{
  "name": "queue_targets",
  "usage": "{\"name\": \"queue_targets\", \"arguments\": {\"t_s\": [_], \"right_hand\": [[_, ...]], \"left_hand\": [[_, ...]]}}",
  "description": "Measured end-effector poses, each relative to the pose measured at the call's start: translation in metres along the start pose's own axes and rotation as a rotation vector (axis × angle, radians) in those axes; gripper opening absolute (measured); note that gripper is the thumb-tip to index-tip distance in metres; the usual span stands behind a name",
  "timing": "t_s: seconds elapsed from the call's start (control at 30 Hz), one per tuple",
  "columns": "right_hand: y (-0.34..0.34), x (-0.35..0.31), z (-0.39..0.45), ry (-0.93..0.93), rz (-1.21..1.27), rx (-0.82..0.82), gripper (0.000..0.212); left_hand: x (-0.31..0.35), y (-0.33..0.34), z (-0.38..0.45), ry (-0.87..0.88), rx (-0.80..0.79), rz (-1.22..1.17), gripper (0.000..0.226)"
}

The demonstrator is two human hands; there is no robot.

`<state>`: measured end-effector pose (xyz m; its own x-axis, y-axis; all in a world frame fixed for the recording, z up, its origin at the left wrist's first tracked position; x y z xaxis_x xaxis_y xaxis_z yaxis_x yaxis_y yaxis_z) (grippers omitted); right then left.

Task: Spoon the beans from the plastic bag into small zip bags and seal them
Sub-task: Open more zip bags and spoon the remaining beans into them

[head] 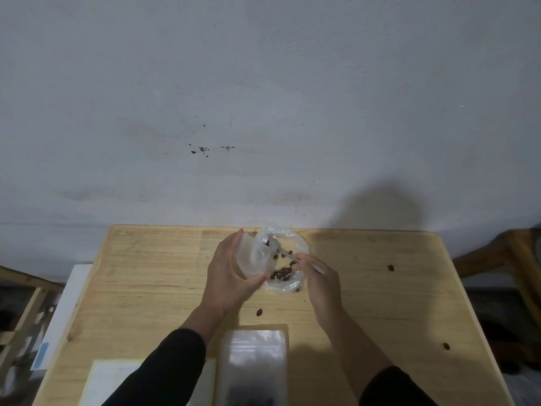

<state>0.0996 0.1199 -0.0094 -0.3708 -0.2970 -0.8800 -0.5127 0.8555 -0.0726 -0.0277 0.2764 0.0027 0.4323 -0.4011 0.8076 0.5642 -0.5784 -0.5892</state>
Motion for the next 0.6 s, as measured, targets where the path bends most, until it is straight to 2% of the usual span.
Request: {"name": "queue_targets", "arguments": {"t_s": [0.23, 0.6], "right_hand": [[-0.002, 0.006, 0.006, 0.045, 0.001, -0.072, 0.02], [-0.027, 0.008, 0.001, 0.046, 0.174, 0.016, 0.017]], "left_hand": [[0.0, 0.001, 0.001, -0.016, 0.013, -0.007, 0.098], [-0.003, -0.011, -0.001, -0.02, 0.024, -0.018, 0.111]]}}
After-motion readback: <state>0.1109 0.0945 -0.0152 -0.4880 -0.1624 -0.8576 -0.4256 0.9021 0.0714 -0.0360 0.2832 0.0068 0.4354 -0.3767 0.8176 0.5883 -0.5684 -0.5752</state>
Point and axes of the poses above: each hand's wrist, its own z-axis towards the middle knuckle, its own y-axis out of the palm, x = y × z, the point moved 7 cm from there along z, towards the middle knuckle, and after that the axes turned 3 degrees about -x, right-handed, at the moved point
